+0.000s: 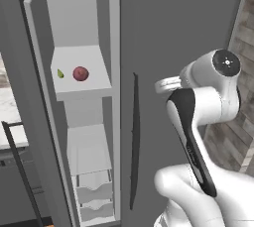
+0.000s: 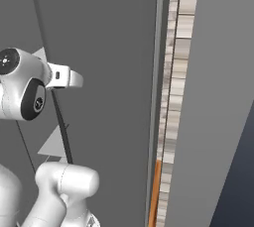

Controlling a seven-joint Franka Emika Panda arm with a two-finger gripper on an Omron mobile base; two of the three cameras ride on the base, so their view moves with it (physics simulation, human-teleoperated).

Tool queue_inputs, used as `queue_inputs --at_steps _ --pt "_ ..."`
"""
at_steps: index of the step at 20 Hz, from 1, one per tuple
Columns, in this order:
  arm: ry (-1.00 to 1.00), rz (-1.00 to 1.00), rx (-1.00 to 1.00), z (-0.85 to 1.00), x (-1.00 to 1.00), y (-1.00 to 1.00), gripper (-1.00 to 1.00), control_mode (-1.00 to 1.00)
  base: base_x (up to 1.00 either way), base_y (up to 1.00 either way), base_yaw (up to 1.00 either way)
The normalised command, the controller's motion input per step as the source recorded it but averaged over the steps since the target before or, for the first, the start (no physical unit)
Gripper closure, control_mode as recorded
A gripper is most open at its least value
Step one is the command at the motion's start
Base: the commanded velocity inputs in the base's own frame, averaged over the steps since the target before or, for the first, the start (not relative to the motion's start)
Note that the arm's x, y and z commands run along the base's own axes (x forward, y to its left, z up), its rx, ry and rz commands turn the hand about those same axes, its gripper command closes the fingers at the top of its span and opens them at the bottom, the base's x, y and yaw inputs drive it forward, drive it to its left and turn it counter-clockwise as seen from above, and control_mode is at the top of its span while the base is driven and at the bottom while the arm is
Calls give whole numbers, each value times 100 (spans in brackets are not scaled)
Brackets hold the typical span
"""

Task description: Take the onion and lemon wedge out of the freezer and place them in the tupperware container on the counter. Then put the tupperware containing the vegetables back in the freezer.

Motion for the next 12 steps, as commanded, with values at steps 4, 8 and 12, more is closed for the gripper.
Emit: queue_inputs --at_steps 4,8,12 --pt "6 0 0 0 -3 0 -100 100 -11 0 0" --pt "0 0 0 0 0 0 -100 100 -39 18 0" --pt "0 0 0 0 0 0 -100 100 -20 41 1"
